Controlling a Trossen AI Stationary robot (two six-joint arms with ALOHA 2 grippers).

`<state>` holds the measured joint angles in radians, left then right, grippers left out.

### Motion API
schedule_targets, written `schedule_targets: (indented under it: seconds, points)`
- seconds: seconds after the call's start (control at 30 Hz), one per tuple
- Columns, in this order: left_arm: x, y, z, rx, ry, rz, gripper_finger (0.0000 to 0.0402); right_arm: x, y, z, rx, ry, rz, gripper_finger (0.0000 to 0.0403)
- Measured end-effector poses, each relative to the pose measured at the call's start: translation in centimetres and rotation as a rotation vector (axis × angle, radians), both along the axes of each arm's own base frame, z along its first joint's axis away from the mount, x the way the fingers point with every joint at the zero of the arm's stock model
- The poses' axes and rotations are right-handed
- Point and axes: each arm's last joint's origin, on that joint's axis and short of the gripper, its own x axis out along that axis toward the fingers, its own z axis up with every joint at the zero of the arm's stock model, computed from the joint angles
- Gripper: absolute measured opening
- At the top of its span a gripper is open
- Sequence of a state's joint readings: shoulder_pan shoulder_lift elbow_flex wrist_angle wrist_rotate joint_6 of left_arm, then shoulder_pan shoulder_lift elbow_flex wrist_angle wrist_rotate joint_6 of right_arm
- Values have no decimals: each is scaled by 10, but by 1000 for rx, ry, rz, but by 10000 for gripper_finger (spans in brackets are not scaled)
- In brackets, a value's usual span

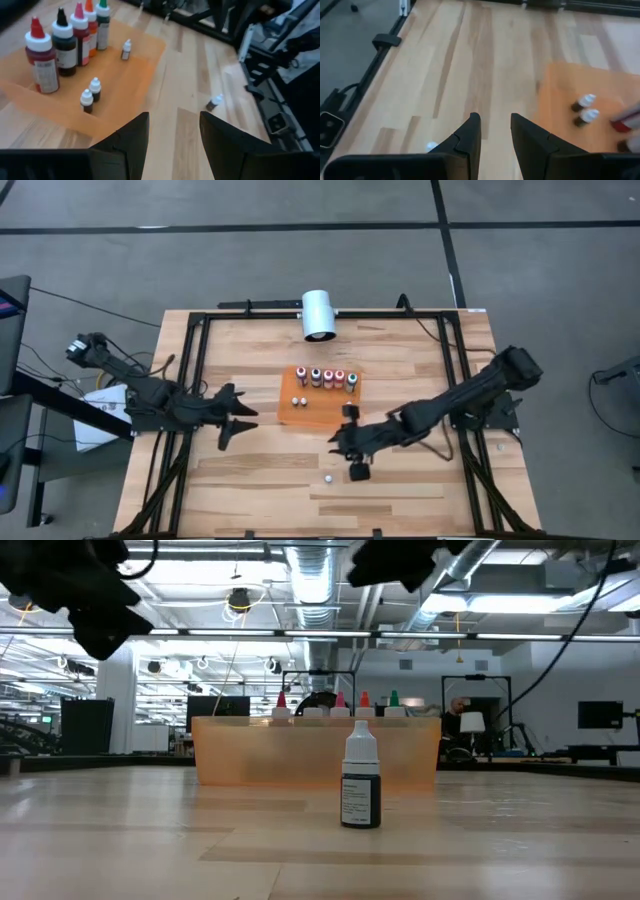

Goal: Pick & Place food coloring
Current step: Put the small brown food coloring bottle into the orange bin

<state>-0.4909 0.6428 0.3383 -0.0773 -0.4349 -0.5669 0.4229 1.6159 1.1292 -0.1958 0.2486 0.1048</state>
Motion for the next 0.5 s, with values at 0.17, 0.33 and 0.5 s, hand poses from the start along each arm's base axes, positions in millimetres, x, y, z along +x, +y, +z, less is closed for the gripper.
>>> schedule_targets:
  seconds: [0.17,0.33,0.5]
  points:
    - [-16,1,0,7,-75,-32,167,26,15,2,43,88,59,95]
    - [-32,2,-1,12,-98,-88,167,35,28,1,69,242,92,95]
    - [-39,4,-9,13,-120,-93,167,43,42,-3,61,298,111,95]
